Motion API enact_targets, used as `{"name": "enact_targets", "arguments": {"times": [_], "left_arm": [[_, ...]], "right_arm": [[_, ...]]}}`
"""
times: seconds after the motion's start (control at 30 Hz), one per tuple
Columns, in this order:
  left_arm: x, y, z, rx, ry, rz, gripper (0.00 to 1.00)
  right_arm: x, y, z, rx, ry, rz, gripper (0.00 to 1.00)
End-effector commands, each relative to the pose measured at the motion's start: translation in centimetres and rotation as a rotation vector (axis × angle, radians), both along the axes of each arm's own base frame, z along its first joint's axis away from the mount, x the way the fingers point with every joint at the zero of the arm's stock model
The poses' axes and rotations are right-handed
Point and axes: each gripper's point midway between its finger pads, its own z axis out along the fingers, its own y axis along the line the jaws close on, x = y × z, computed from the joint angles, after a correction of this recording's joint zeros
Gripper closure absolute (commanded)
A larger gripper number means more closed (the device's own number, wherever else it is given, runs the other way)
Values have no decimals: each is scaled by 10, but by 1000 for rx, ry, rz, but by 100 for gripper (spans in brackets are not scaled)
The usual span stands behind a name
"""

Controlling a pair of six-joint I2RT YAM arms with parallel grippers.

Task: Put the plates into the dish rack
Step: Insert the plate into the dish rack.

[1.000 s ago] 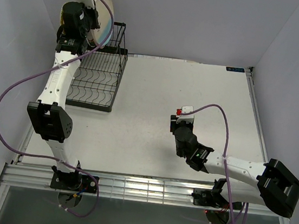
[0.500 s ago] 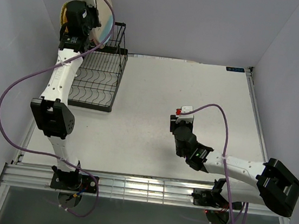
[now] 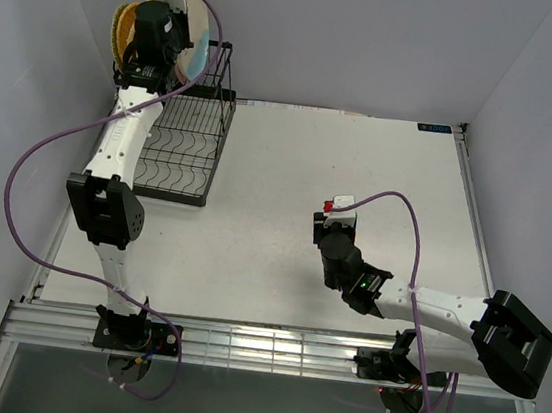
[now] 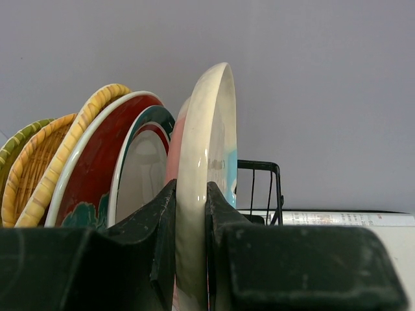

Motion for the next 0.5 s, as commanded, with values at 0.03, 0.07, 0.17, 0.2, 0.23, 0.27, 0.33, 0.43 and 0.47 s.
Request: {"name": "enact_targets", "arguments": {"times": [0.03, 0.07, 0.17, 0.2, 0.23, 0.27, 0.33, 0.43, 0.47], "left_arm": [[-10, -2, 59, -15, -158, 4, 100], [-12, -2, 64, -11, -167, 5, 100], [-18, -3, 79, -8, -197, 0, 100], [-20, -4, 84, -5, -206, -3, 100], [-22, -5, 87, -6, -214, -6, 100], [-28, -5, 96, -9, -229, -7, 100], [-33, -7, 103, -12, -246, -15, 100], [-45, -7, 121, -15, -290, -16, 100], [-49, -8, 127, -15, -302, -18, 100]], "right_arm": [[7, 6, 24, 87, -38, -22, 50], [7, 6, 25, 87, -38, -22, 50], [7, 6, 24, 83, -37, -22, 50], [7, 6, 23, 81, -36, -22, 50], [7, 7, 23, 81, -36, -22, 50], [7, 7, 24, 84, -36, -19, 50], [7, 7, 24, 83, -36, -21, 50], [7, 7, 23, 82, -34, -19, 50], [7, 7, 23, 82, -34, -19, 50]]}}
